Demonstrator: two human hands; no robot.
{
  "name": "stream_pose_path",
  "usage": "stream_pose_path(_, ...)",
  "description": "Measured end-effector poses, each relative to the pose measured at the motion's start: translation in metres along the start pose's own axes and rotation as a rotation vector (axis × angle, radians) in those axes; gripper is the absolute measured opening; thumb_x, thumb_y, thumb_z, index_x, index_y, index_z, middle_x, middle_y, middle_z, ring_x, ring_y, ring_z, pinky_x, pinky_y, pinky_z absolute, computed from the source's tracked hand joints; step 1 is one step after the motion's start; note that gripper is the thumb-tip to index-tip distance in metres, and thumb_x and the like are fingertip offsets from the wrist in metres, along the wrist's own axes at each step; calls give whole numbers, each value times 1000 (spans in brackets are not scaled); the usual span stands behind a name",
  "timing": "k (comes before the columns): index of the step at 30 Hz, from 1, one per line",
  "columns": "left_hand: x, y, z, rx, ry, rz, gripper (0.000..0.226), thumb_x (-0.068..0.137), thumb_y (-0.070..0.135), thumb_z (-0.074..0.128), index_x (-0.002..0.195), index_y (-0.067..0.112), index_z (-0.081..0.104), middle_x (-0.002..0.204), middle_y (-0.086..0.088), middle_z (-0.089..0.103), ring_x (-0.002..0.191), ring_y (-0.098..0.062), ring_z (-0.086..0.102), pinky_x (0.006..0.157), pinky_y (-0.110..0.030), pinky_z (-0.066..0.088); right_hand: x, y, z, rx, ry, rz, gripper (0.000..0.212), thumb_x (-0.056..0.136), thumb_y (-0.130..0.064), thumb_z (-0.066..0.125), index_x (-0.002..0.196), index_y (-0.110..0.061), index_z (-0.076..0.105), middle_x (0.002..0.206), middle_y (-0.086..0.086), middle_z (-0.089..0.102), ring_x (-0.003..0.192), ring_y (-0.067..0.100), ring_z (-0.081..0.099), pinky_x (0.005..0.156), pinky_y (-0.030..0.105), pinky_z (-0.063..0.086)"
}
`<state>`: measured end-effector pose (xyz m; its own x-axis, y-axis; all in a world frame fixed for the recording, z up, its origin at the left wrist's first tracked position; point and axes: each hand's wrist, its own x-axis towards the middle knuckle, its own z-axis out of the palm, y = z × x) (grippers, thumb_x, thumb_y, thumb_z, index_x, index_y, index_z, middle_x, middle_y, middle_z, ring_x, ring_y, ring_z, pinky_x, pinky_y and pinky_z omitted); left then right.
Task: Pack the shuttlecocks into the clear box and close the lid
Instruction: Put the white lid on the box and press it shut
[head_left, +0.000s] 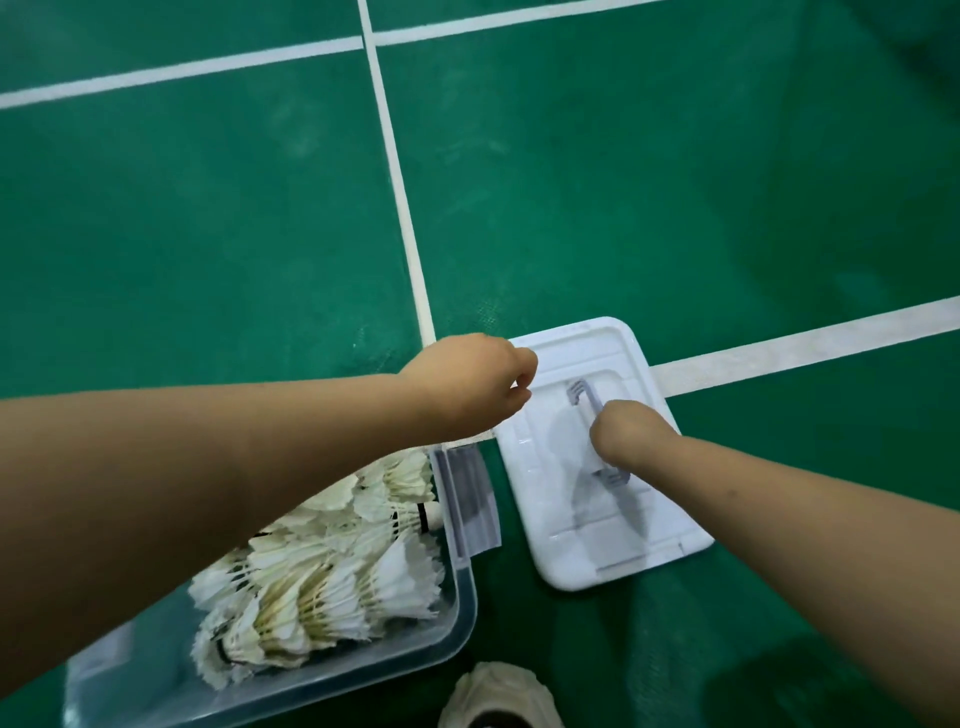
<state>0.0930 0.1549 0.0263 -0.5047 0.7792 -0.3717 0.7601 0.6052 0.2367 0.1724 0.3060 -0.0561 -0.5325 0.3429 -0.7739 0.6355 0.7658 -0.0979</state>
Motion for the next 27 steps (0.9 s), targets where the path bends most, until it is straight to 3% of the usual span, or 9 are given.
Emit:
stream_pose_path(2, -3, -5, -5, -11, 7, -13, 20, 93, 29, 43, 104, 16, 53, 101, -5, 61, 87, -25, 52, 76, -38, 49, -6, 3, -4, 140, 136, 25, 23, 92, -4, 45, 114, 1, 52, 74, 5, 46, 110, 33, 57, 75, 32, 41)
stream_pose_path(5, -9, -9, -11, -20, 27, -37, 23, 94, 32, 44, 110, 17, 52, 102, -3, 59, 82, -20, 45, 76, -35, 47, -14, 2, -15, 294, 331, -32, 19, 94, -7, 36, 108, -3, 48, 107, 18, 60, 101, 35, 57, 70, 30, 35)
stream_pose_path(6, -11, -8, -14, -16, 40, -38, 25, 94, 32, 44, 112, 17, 51, 102, -3, 58, 82, -19, 44, 75, -34, 45, -20, -1, -22, 331, 385, -74, 16, 95, -9, 34, 102, -6, 48, 108, 19, 60, 95, 35, 55, 69, 29, 34)
stream_pose_path(10, -24, -6, -24, -6, 101, -62, 27, 93, 35, 44, 113, 17, 51, 104, -4, 59, 87, -24, 50, 76, -36, 47, -47, -15, -43, 307, 559, -176, 27, 93, -24, 33, 70, -15, 42, 83, 10, 56, 77, 30, 47, 60, 31, 31)
stream_pose_path(13, -39, -8, -34, -14, 139, -82, 27, 93, 35, 44, 112, 18, 51, 106, -5, 60, 90, -25, 53, 78, -37, 47, -71, -28, -54, 256, 664, -215, 27, 84, -25, 42, 58, -17, 40, 63, 3, 50, 69, 29, 48, 48, 28, 26)
stream_pose_path(19, -92, -22, -53, -87, 269, -138, 37, 90, 35, 48, 123, 20, 38, 97, -9, 65, 86, -32, 57, 74, -42, 49, -114, -77, -50, 154, 695, -378, 29, 79, -29, 50, 54, -15, 43, 57, 2, 46, 71, 31, 50, 47, 26, 26)
stream_pose_path(23, -139, -50, -46, -133, 331, -235, 45, 90, 38, 48, 128, 17, 34, 95, -9, 66, 85, -32, 58, 69, -37, 45, -133, -122, -27, 61, 625, -546, 32, 78, -30, 53, 52, -15, 42, 53, 4, 45, 68, 29, 49, 46, 27, 26)
stream_pose_path(27, -181, -79, -19, -100, 355, -348, 45, 90, 39, 48, 128, 19, 35, 105, -7, 66, 98, -31, 57, 74, -36, 41, -150, -164, 1, -51, 543, -701, 33, 78, -32, 53, 51, -17, 42, 54, 3, 46, 67, 26, 48, 55, 29, 32)
